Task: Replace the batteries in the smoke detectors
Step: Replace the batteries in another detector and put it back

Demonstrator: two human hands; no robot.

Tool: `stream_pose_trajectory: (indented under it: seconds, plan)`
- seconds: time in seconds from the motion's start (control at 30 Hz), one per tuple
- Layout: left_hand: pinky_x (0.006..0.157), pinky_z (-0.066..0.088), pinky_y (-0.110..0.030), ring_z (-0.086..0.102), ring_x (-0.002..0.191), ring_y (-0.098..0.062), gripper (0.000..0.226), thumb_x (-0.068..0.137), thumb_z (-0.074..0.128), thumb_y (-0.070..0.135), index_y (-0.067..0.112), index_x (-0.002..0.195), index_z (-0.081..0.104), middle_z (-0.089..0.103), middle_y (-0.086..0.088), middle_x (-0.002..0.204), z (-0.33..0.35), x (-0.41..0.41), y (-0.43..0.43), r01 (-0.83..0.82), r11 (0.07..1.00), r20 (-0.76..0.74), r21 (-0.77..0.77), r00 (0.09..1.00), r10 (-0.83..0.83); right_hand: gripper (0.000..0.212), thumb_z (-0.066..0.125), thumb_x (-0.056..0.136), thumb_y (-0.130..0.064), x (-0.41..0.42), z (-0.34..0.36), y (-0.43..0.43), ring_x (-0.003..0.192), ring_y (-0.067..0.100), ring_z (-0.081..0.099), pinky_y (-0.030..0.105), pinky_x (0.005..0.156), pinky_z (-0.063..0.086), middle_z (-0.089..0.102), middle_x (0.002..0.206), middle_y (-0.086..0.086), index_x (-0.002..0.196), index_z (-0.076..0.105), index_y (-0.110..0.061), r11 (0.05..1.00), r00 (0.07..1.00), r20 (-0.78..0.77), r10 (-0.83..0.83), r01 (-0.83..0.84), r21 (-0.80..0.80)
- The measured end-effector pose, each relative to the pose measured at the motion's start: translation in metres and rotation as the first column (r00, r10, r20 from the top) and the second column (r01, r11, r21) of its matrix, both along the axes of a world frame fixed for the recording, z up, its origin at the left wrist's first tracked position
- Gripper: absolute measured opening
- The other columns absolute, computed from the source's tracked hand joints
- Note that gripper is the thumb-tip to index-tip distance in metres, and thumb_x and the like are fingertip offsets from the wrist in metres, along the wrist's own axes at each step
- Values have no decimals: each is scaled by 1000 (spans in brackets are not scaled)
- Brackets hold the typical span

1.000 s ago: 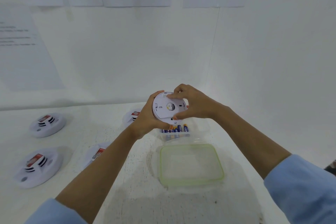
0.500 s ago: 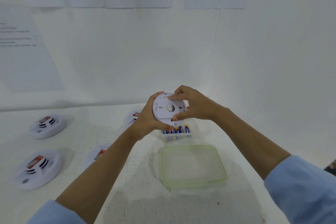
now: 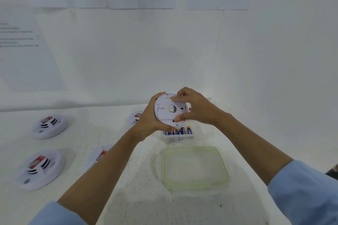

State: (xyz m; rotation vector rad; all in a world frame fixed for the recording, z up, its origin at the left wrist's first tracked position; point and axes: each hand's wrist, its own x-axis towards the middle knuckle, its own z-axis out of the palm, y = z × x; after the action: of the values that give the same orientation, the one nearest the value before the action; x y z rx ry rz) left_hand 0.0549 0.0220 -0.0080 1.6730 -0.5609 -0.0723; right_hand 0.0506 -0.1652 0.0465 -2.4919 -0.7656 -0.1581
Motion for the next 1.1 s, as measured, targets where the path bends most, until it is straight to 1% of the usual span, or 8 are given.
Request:
stream_pose_trajectory:
  seconds: [0.13,0.33,0.5,0.67,0.73,0.87,0.97,1.1]
  plan:
    - [79,51,-19,53,108,1,100,51,78,-6,14,136,30,46,-2,129,-1,-1,0,16,1000,-1,8,1000,-16,64,78,72,-27,1,1,-2,103,11,38,5,73,30,38,109,-4,129,53,-12,999,999,-39,33,-34,-29]
    - [77,51,-17,53,108,3,100,51,77,-7,12,138,30,46,-3,131,-1,-3,-1,18,1000,6,20,1000,-18,69,79,70,-19,2,7,-6,103,14,42,17,80,34,40,109,-3,132,50,-14,994,995,-77,57,-64,-83]
    - [78,51,-19,53,109,1,100,52,78,-4,14,137,30,46,-3,130,1,-3,-1,11,1000,3,22,1000,-11,66,77,71,-17,2,9,-6,103,15,42,10,74,35,40,109,0,131,50,-13,997,996,-73,42,-47,-69]
    - [78,52,-20,55,106,1,97,52,77,-5,19,134,32,47,-1,128,-1,-2,1,10,1000,-13,14,1000,-10,60,76,74,-21,2,6,-3,106,18,43,15,79,38,41,111,3,129,52,-12,996,995,-90,44,-50,-71]
    - [77,52,-19,55,105,3,97,51,77,-5,21,133,32,48,1,126,-1,-4,1,5,1000,-21,6,1000,-5,60,75,75,-26,1,5,-1,104,18,42,20,83,38,41,111,3,128,53,-12,995,996,-78,45,-51,-82]
    - [74,51,-15,55,101,7,94,52,75,-7,20,131,33,48,3,124,1,-5,-1,0,1000,-15,-16,1000,0,58,76,73,-35,-1,4,3,97,14,42,20,81,37,41,103,-3,122,57,-11,998,1000,7,24,-24,-61]
    - [75,50,-14,55,103,6,93,51,76,-4,21,130,34,48,2,126,3,-5,-2,-24,999,-14,-46,1000,23,53,75,75,-34,-1,4,6,97,13,39,19,81,34,40,103,-2,119,59,-10,998,999,35,29,-27,-57]
    - [77,50,-16,53,108,-2,97,47,79,0,18,132,34,48,-1,127,2,-5,-4,-78,995,-15,-68,997,77,48,71,79,-30,-2,0,9,100,16,37,19,83,32,43,109,8,119,57,-7,997,998,64,17,-12,-77]
